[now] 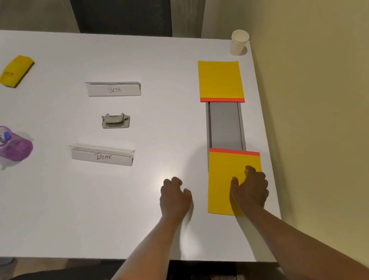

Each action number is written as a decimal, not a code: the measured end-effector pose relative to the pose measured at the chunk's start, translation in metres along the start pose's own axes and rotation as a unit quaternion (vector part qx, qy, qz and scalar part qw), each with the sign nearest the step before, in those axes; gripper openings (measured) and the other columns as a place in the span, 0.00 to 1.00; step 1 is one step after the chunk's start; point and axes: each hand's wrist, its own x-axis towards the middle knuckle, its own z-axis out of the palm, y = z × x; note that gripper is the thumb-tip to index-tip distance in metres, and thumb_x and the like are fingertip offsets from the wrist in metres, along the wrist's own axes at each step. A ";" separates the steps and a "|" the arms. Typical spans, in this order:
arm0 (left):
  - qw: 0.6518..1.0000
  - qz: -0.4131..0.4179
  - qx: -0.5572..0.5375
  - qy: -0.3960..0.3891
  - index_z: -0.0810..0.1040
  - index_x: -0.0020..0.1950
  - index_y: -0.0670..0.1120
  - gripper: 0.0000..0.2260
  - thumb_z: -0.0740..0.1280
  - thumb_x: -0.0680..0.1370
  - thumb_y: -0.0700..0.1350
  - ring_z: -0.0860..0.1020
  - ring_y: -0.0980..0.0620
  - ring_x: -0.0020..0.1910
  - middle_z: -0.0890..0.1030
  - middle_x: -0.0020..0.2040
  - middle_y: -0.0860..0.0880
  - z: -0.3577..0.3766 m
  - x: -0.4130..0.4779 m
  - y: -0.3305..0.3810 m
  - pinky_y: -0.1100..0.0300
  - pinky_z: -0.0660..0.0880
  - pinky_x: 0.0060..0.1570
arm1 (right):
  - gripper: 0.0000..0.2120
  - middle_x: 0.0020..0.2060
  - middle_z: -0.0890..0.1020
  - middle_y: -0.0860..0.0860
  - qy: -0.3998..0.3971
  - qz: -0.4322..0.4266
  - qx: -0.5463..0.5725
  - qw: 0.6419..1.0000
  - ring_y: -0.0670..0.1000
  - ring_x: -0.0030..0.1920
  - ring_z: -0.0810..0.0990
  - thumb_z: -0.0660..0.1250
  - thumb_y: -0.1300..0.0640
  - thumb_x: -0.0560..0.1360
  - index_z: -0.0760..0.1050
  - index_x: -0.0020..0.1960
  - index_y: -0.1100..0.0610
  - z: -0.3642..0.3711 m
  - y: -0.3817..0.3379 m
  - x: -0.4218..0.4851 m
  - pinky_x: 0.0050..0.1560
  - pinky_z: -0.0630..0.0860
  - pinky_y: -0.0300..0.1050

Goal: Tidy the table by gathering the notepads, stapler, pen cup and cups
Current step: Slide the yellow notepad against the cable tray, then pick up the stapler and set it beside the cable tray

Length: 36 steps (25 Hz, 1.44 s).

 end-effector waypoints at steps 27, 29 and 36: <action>0.950 -0.040 0.187 0.247 0.51 0.83 0.46 0.34 0.49 0.80 0.61 0.51 0.35 0.80 0.51 0.81 0.36 -0.061 0.069 -0.176 0.36 0.51 0.77 | 0.31 0.69 0.69 0.54 -0.100 -0.329 0.019 0.939 0.58 0.67 0.70 0.65 0.51 0.76 0.60 0.77 0.47 0.173 -0.308 0.017 0.62 0.71 0.55; 0.948 -0.041 0.189 0.253 0.51 0.83 0.46 0.34 0.48 0.80 0.61 0.51 0.36 0.81 0.49 0.82 0.36 -0.061 0.070 -0.176 0.36 0.50 0.77 | 0.29 0.71 0.67 0.54 -0.094 -0.345 -0.015 0.934 0.59 0.67 0.69 0.64 0.51 0.78 0.59 0.77 0.45 0.181 -0.325 0.021 0.63 0.70 0.56; 0.944 -0.044 0.200 0.259 0.52 0.83 0.46 0.34 0.50 0.80 0.61 0.51 0.36 0.81 0.50 0.82 0.36 -0.062 0.069 -0.175 0.36 0.51 0.77 | 0.12 0.58 0.75 0.56 -0.080 -0.368 -0.006 0.926 0.60 0.59 0.72 0.63 0.54 0.78 0.73 0.61 0.54 0.187 -0.344 0.035 0.48 0.69 0.49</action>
